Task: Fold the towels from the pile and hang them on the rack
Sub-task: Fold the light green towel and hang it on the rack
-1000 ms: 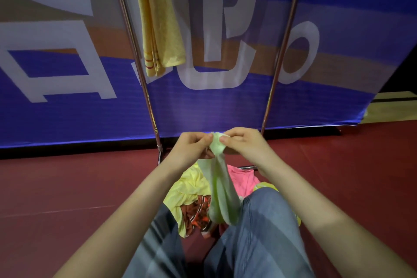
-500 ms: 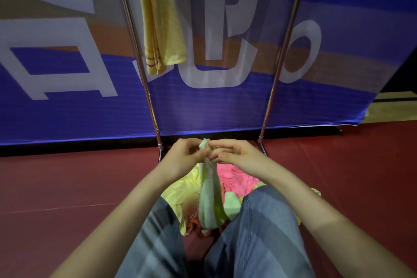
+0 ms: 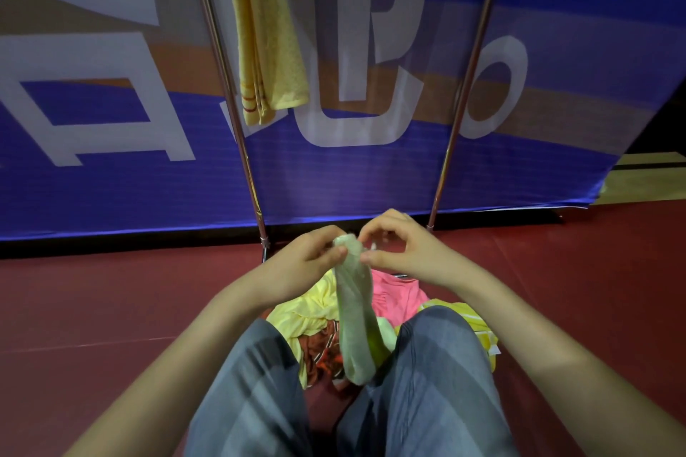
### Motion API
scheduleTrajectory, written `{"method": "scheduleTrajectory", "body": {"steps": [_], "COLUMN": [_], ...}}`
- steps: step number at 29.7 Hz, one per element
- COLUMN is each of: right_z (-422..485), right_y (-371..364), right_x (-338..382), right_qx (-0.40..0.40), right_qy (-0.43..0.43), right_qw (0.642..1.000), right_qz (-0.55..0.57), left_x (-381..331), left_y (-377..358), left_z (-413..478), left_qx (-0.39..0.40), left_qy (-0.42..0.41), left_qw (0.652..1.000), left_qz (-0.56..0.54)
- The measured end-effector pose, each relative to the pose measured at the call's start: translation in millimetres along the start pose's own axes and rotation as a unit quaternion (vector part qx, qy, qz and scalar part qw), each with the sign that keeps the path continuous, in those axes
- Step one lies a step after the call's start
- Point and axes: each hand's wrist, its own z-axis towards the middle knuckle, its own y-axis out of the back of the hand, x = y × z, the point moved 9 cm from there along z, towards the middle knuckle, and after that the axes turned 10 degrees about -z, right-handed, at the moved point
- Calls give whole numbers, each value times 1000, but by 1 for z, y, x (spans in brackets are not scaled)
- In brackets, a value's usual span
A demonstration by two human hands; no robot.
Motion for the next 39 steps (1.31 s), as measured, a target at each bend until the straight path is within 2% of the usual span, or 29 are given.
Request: {"method": "scheduleTrajectory", "body": {"steps": [4,12,16,21,28,32,35,39], "right_z": [1,-11,-22,-37,-41,-39,-33,-16], "right_y": [-3,-36,-43,-35,-13,20,45,89], "right_x": [0,-22,-41,-77,-83,-69,-51,-18], "right_qx": [44,198,218,209,113,-18,-120,-236], "right_qy": [3,-24,-62,-90,-42,-26,-14,5], "right_qw": [998,974,970,965,976,980,981,968], "right_qz": [-51,-110,-88,-133,-180,-198,-151,-85], "left_x": [-4,-9,-5,8,23,25,18,-7], "left_y": [-1,-3,8,26,27,39,48,69], "left_z": [-3,-7,-9,-13,-16,-19,-19,-10], "left_qx": [16,31,8,-22,-30,-79,-134,-213], "left_qy": [-6,-22,-17,9,34,46,29,-26], "left_qw": [999,994,994,992,984,972,965,963], "left_qz": [38,102,109,128,171,216,223,165]}}
